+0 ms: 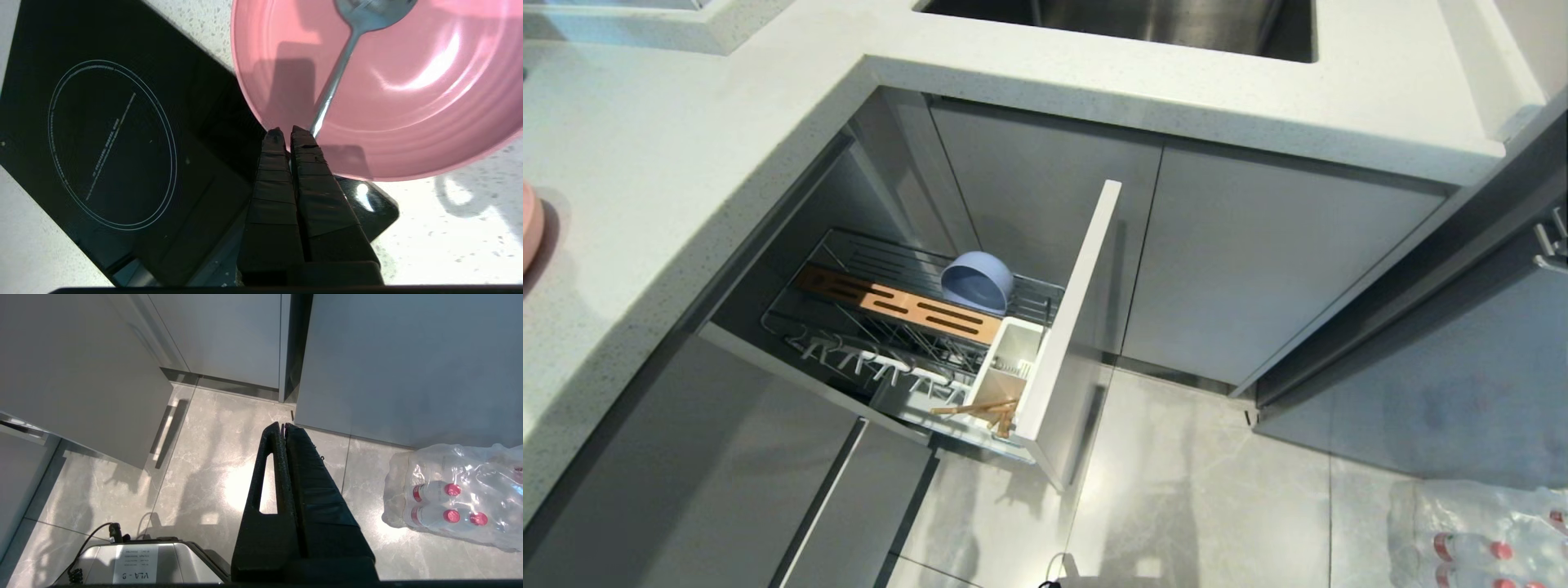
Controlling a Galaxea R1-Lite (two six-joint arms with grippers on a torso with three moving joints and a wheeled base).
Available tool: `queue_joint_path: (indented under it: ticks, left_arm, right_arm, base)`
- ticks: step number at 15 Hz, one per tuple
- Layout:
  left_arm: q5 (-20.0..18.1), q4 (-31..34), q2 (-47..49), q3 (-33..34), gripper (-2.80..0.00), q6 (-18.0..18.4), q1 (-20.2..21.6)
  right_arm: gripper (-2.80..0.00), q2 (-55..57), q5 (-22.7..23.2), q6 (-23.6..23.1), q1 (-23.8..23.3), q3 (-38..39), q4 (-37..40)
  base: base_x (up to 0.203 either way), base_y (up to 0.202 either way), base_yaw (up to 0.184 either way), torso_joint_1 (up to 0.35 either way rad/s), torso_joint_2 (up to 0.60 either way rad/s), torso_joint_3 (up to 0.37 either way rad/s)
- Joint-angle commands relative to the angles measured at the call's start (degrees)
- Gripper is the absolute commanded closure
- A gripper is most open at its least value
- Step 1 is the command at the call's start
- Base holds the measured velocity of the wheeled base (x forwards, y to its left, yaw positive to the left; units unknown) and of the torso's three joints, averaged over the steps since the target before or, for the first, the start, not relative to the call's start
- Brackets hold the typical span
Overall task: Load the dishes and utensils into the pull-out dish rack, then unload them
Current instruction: Pick up the spoon and place it in the cupboard
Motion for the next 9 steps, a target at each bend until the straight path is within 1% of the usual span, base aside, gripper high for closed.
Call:
queue_joint_path:
  ticks: [1,2,6,7,9]
  left_arm:
    - [0.7,0.1,1.5,0.0,0.0,0.2,-0.1]
    - [1.1,0.0,1.9,0.0,0.0,0.2,-0.4]
    - [1.3,1.8,3.8,0.1,0.0,0.6,-5.3]
    - [1.3,2.6,3.9,0.1,0.0,1.3,-5.8]
    - [1.4,3.4,3.4,0.1,0.0,1.5,-5.8]
  right_arm:
    - [0.0,0.1,0.0,0.0,0.0,0.0,0.0]
    - [0.0,0.0,0.0,0.0,0.0,0.0,0.0]
    - [0.0,0.1,0.0,0.0,0.0,0.0,0.0]
    - [0.0,0.1,0.0,0.0,0.0,0.0,0.0]
    - [0.0,0.0,0.0,0.0,0.0,0.0,0.0]
  base:
    - [0.0,0.0,0.0,0.0,0.0,0.0]
    - [0.0,0.0,0.0,0.0,0.0,0.0]
    - [0.0,0.0,0.0,0.0,0.0,0.0]
    - [0.0,0.0,0.0,0.0,0.0,0.0]
    - [0.0,0.0,0.0,0.0,0.0,0.0]
